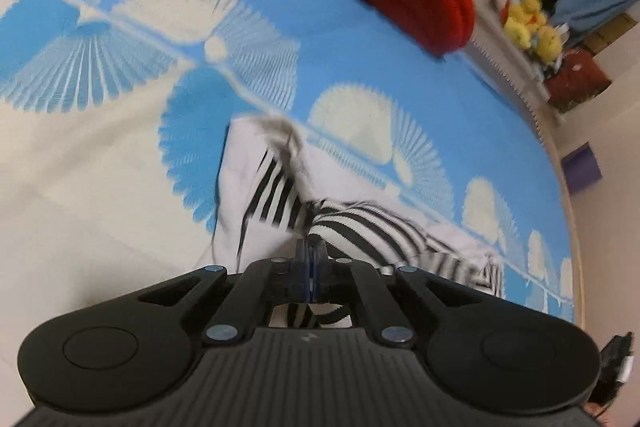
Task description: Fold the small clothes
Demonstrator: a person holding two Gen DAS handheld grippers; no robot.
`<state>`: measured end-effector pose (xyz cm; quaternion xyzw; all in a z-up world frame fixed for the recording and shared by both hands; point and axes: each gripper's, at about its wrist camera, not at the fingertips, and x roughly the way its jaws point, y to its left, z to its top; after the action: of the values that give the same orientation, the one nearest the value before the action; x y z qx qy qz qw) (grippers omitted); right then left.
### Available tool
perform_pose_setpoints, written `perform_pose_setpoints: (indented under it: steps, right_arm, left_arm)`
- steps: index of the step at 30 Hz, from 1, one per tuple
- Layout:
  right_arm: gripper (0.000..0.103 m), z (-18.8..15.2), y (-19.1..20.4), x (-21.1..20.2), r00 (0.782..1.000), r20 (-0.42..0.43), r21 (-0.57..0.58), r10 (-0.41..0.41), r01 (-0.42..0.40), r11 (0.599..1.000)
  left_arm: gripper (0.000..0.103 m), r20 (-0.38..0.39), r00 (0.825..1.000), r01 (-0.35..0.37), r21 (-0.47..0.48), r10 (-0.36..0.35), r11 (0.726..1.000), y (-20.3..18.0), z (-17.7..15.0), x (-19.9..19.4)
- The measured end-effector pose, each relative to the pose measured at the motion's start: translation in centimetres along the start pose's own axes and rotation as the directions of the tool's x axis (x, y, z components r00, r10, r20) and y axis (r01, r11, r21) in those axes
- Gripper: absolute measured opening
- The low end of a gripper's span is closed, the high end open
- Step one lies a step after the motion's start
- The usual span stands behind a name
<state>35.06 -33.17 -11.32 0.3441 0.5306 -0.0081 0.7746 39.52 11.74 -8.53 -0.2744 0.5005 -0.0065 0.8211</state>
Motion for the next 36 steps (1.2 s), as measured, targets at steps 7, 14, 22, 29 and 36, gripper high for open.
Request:
perform_pose_setpoints:
  steps: [7,14,22,29,36]
  right_arm:
    - [0.048,-0.3,1.9,-1.1,0.964,0.123,-0.117,-0.236,0.250,0.961]
    - [0.053,-2.1,6.7,-2.5,0.983,0.151,-0.367,0.108,-0.046,0.929]
    - [0.050,-3.5,4.3,2.4,0.987,-0.053,-0.327,-0.149,0.124,0.937]
    - [0.051,-3.5,3.1,2.8,0.979,-0.049,-0.327,-0.197,0.171,0.930]
    - [0.051,-3.4,5.8,-4.1,0.972,0.171,-0.408,-0.159,0.217,0.887]
  left_arm:
    - [0.018,-0.088,0.979,-0.167,0.164,0.183,0.972,-1.5,-1.5,2.0]
    - [0.018,-0.022,1.000,0.018,0.230,-0.013,0.973,-4.4,-2.1,0.9]
    - [0.010,-0.177,0.973,-0.113,0.192,0.148,0.975,-2.3,-3.1,4.1]
    - [0.012,-0.242,0.953,-0.136,0.203,0.184,0.970,-2.2,-4.2,5.3]
    - [0.015,-0.004,0.987,-0.151,0.307,0.160,0.940,-5.0,-4.1,-3.1]
